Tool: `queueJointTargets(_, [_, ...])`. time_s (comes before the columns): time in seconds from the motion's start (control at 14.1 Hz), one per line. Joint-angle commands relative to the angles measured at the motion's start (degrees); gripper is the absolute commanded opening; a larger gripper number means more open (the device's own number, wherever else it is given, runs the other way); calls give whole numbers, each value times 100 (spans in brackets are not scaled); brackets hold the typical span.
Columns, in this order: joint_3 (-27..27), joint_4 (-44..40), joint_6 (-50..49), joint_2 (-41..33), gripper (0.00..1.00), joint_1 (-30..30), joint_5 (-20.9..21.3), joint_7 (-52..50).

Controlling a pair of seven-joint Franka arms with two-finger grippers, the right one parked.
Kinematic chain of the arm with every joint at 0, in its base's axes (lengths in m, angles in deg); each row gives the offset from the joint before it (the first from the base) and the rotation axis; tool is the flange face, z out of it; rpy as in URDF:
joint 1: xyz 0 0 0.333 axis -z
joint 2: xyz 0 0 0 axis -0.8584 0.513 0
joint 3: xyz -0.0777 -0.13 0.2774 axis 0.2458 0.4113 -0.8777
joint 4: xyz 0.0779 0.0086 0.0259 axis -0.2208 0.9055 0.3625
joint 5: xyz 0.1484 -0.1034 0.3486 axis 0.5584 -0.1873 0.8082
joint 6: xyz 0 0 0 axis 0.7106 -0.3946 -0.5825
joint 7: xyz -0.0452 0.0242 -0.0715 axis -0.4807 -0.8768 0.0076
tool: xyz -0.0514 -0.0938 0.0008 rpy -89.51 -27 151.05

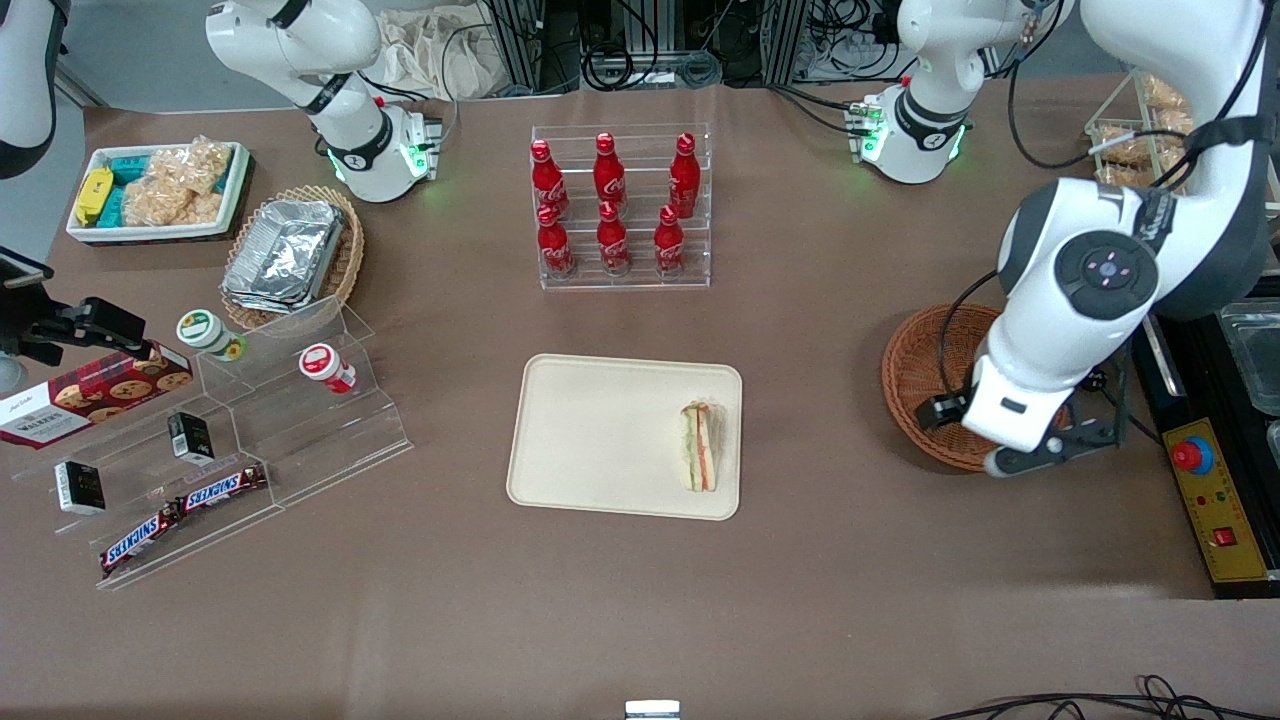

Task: Place sandwich from basket to tray

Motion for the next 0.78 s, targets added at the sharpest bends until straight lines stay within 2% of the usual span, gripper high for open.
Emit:
queueJointTargets(0.0, [40,253,-86,-547,100,-372,-165,237])
queueJointTargets(0.21, [23,-125,-569,-485,100,-582,-340,1859])
queueJointTargets(0.35, [23,-503,-780,-258,100,-978,-874,3082])
queueJointTargets(0.42, [31,-766,-973,-100,100,-1153,-1129,3357])
queueJointTargets(0.71, [23,-1471,-1475,253,100,-1208,-1123,3369])
